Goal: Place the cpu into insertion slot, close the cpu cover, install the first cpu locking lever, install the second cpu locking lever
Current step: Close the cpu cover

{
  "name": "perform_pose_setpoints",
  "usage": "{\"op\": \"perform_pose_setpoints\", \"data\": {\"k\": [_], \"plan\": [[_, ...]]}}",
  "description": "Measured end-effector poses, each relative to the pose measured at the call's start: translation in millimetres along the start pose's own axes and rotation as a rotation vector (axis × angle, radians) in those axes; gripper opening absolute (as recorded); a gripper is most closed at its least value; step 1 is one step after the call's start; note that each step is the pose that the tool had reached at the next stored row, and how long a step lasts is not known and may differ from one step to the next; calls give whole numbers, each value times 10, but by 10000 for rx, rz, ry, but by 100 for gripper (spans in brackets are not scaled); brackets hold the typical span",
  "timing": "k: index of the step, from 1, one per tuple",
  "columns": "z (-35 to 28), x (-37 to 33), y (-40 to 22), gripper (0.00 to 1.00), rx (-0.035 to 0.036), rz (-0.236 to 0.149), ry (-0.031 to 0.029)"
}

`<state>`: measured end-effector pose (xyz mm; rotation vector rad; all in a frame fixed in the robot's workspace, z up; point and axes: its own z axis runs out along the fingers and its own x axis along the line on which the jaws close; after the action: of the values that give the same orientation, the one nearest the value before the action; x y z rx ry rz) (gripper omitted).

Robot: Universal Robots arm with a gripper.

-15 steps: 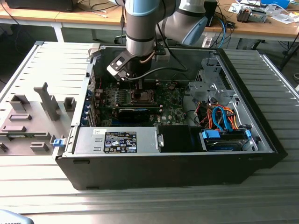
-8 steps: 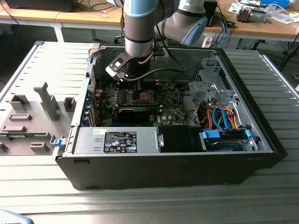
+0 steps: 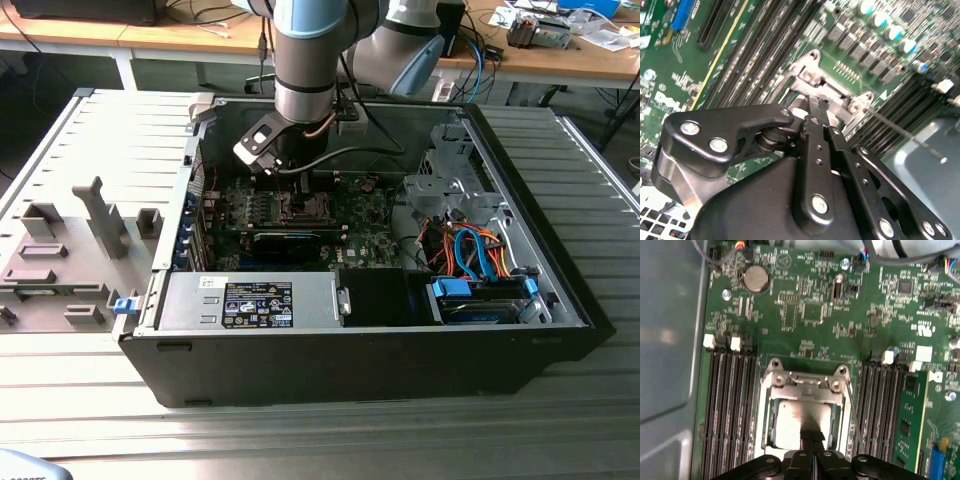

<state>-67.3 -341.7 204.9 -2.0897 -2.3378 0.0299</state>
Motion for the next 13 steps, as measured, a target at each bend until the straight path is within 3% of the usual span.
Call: {"op": "perform_pose_setpoints", "data": {"k": [5,13], "plan": [[-19,-1,27,11,-8,-1,-4],[-101,-14,113,11,58,1,-9]]}}
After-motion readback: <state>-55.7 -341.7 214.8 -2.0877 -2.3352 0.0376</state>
